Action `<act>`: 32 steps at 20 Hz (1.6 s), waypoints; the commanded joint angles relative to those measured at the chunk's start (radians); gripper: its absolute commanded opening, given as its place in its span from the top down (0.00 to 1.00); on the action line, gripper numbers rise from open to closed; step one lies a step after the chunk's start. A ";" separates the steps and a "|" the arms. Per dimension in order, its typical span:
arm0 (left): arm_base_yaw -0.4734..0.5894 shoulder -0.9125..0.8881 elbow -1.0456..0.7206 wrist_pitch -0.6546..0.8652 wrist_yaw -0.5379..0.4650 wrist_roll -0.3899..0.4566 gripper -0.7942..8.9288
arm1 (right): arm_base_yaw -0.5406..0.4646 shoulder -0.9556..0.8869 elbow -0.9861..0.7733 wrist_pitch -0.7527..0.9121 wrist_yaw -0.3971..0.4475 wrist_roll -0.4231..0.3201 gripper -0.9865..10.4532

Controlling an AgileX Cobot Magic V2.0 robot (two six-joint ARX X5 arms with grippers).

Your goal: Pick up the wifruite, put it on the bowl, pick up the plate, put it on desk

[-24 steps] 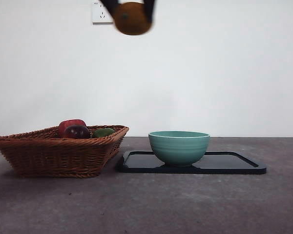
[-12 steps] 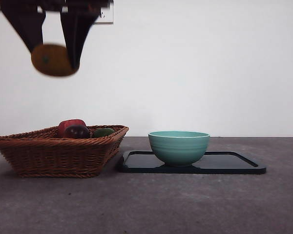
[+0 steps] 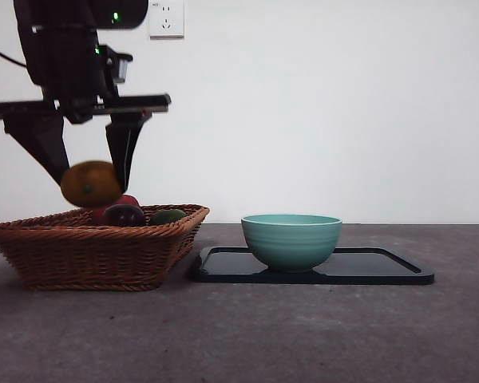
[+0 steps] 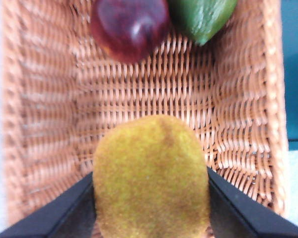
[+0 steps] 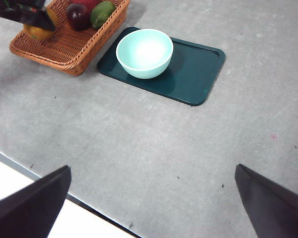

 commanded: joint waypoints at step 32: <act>0.003 0.195 0.239 -0.110 0.042 0.119 0.39 | 0.006 0.003 0.008 -0.074 0.001 0.010 0.39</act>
